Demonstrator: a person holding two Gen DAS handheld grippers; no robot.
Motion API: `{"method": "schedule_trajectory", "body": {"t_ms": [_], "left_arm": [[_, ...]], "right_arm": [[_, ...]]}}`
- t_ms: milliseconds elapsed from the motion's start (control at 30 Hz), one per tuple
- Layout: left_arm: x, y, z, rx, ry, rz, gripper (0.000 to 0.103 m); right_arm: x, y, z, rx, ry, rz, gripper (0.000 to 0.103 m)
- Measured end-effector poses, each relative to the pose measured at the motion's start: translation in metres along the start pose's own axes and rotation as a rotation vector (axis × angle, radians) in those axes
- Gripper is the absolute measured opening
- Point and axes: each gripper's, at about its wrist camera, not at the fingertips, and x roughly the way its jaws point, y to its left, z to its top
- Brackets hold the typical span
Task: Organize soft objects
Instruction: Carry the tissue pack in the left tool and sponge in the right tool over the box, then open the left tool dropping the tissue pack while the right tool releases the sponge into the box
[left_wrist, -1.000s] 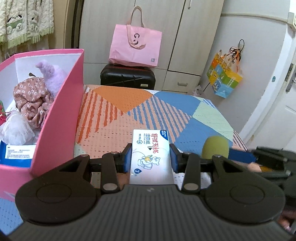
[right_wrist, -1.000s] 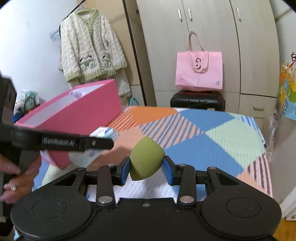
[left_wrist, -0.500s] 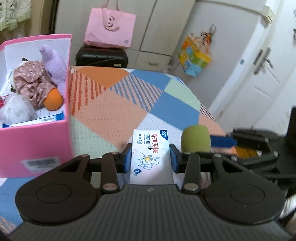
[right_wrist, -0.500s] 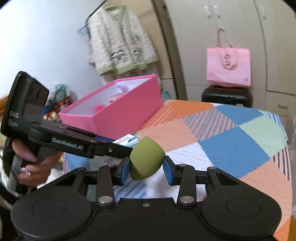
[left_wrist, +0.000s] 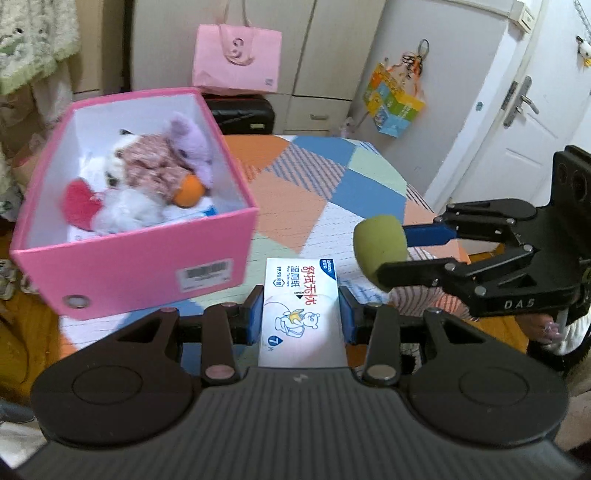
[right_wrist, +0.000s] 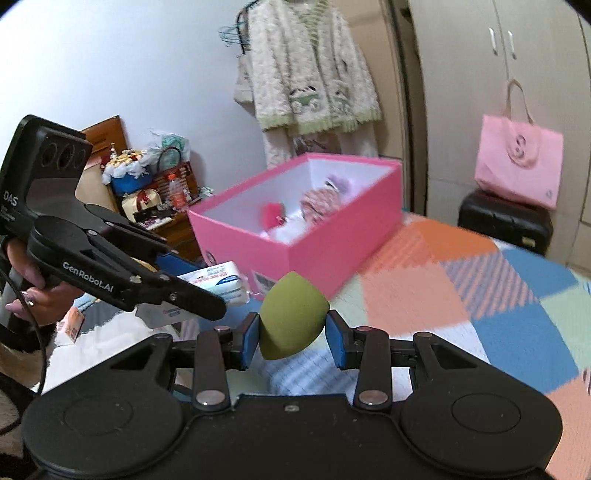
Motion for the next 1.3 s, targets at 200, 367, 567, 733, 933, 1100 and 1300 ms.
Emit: {"method": "schedule_trajectory", "body": {"t_ms": [200,367,567,733,933,1100,1300], "left_arm": [[-0.038,0.018,0.003,-0.020,-0.132,0.066,0.039],[-0.054,0.037,0.013,-0.047,-0.217,0.093,0.040],[-0.052,0.063,0.033,-0.068,-0.298,0.154,0.040],[-0.025,0.091,0.051,-0.130,-0.308,0.183,0.040],[0.020,0.121,0.068,-0.222,-0.279,0.233,0.040],[0.046,0.133,0.073,-0.250,-0.223,0.256,0.039],[0.061,0.136,0.072,-0.280,-0.174,0.247,0.040]], "right_arm": [[0.009,0.024,0.034,-0.031,-0.039,0.083,0.044],[0.028,0.043,0.059,-0.088,-0.085,0.103,0.044],[0.061,0.042,0.085,-0.134,-0.109,0.085,0.044],[0.098,0.011,0.101,-0.070,-0.114,0.143,0.044],[0.142,-0.007,0.111,-0.095,-0.055,0.099,0.044],[0.172,-0.003,0.105,-0.140,0.015,-0.012,0.044],[0.180,-0.003,0.103,-0.191,0.049,-0.074,0.045]]}}
